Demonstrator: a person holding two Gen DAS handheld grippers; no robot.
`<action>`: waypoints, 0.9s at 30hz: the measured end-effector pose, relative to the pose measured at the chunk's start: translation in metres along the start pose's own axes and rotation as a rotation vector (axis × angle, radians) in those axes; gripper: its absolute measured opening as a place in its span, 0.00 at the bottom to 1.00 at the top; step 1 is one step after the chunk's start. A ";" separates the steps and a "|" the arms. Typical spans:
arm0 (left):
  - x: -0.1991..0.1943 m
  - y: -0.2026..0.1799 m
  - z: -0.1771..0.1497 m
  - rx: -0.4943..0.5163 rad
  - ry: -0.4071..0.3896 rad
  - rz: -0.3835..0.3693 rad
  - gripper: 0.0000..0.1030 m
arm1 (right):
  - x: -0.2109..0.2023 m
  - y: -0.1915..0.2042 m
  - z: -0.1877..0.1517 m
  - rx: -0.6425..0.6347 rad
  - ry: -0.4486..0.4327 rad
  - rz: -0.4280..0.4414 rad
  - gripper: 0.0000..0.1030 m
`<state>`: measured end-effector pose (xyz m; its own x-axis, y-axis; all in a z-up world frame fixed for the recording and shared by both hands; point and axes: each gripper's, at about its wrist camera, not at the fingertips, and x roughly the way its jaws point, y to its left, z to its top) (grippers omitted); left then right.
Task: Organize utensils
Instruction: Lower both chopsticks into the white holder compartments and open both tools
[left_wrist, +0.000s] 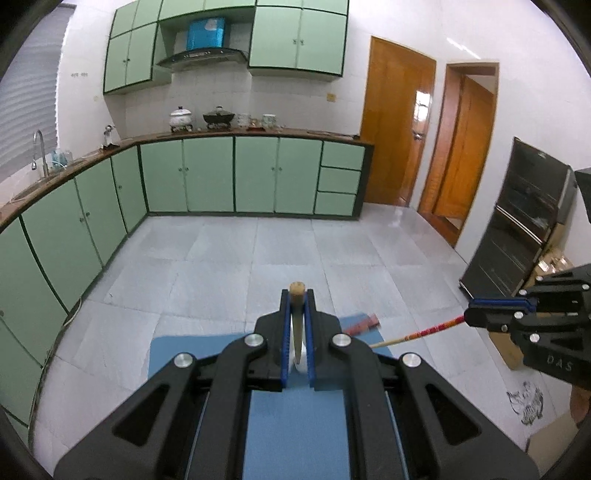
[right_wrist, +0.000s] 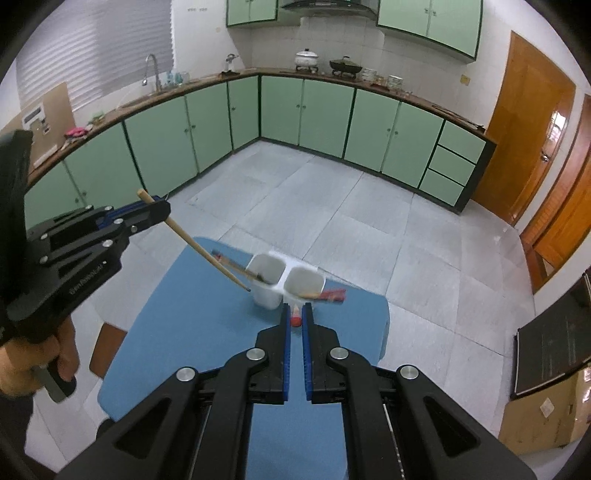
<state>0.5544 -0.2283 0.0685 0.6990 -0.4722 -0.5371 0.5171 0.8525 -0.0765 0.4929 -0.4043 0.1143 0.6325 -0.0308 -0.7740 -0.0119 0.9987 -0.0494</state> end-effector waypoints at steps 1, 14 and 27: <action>0.006 0.000 0.003 -0.001 0.000 0.004 0.06 | 0.005 -0.002 0.005 0.006 0.001 -0.001 0.05; 0.118 0.015 -0.005 -0.018 0.102 0.042 0.06 | 0.114 -0.029 0.024 0.056 0.102 0.001 0.05; 0.138 0.052 -0.004 -0.074 0.116 0.079 0.33 | 0.150 -0.040 0.019 0.096 0.080 0.026 0.10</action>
<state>0.6755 -0.2486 -0.0132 0.6724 -0.3773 -0.6368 0.4219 0.9022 -0.0891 0.6029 -0.4476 0.0116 0.5693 -0.0044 -0.8221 0.0496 0.9983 0.0290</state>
